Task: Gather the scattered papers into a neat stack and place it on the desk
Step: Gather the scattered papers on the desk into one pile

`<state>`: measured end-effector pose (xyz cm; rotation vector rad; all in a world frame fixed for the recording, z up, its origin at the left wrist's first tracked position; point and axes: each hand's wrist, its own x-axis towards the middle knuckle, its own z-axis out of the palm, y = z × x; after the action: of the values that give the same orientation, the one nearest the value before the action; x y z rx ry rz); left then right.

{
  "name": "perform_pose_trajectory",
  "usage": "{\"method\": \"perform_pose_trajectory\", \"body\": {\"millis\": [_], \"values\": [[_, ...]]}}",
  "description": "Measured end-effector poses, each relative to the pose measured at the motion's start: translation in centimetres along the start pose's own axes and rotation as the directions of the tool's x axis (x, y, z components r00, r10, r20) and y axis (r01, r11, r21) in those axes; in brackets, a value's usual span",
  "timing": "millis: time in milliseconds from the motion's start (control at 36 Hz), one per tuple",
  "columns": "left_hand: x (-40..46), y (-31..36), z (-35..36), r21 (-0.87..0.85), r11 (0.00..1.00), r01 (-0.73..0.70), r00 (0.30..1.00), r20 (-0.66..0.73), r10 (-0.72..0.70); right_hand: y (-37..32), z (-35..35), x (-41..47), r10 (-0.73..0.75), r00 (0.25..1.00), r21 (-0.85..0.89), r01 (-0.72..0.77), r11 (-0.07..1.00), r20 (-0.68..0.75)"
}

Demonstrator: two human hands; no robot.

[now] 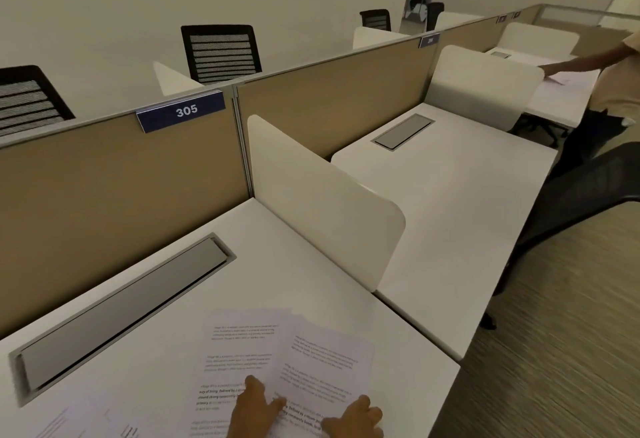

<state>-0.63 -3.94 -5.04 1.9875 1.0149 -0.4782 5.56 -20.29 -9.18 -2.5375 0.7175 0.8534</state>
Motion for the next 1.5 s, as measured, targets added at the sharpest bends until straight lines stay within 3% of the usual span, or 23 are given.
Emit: {"method": "perform_pose_trajectory", "body": {"millis": [139, 417, 556, 806, 972, 1083, 1167, 1306, 1389, 1500], "values": [[0.4, -0.4, 0.2, -0.096, 0.995, -0.024, 0.999, 0.031, 0.027, 0.4, -0.4, 0.3, 0.005, 0.999, 0.097, -0.009, 0.995, 0.041], [0.5, 0.1, -0.8, -0.180, 0.958, -0.225, 0.954, 0.158, 0.254, 1.6, -0.8, 0.5, -0.049, 0.983, 0.401, -0.027, 0.916, 0.177], [0.3, 0.3, -1.9, -0.302, 0.909, -0.286, 0.913, 0.202, 0.354, 2.0, -2.9, 1.3, -0.084, 0.984, 0.635, -0.035, 0.772, 0.156], [-1.2, 1.2, -3.5, -0.533, 0.804, -0.266, 0.873, 0.220, 0.435, 2.2, -5.2, 1.3, -0.153, 0.951, 0.704, -0.086, 0.705, 0.269], [-0.9, 0.8, -3.3, -0.584, 0.772, -0.252, 0.897, 0.158, 0.412, 0.7, -6.0, 0.6, -0.276, 0.944, 0.721, 0.066, 0.690, 0.178], [-0.2, 0.0, -2.4, -0.530, 0.797, -0.289, 0.929, 0.045, 0.366, 1.9, -5.8, 0.5, -0.368, 0.899, 0.597, 0.164, 0.785, 0.237], [-0.4, 0.1, -1.6, -0.397, 0.863, -0.312, 0.942, -0.012, 0.335, 2.6, -5.9, -0.4, -0.386, 0.890, 0.581, 0.186, 0.792, 0.242], [-0.6, 0.4, 0.3, -0.176, 0.954, -0.242, 0.970, -0.071, 0.233, 1.6, -5.5, -1.8, -0.332, 0.918, 0.548, 0.167, 0.820, 0.218], [-1.0, 0.5, 1.5, -0.064, 0.968, -0.244, 0.967, -0.096, 0.237, 1.8, -5.0, -2.6, -0.336, 0.927, 0.503, 0.214, 0.837, 0.165], [-0.9, 0.5, 3.0, 0.020, 0.966, -0.258, 0.958, -0.123, 0.258, 1.4, -4.5, -2.3, -0.260, 0.959, 0.527, 0.165, 0.834, 0.110]]}}
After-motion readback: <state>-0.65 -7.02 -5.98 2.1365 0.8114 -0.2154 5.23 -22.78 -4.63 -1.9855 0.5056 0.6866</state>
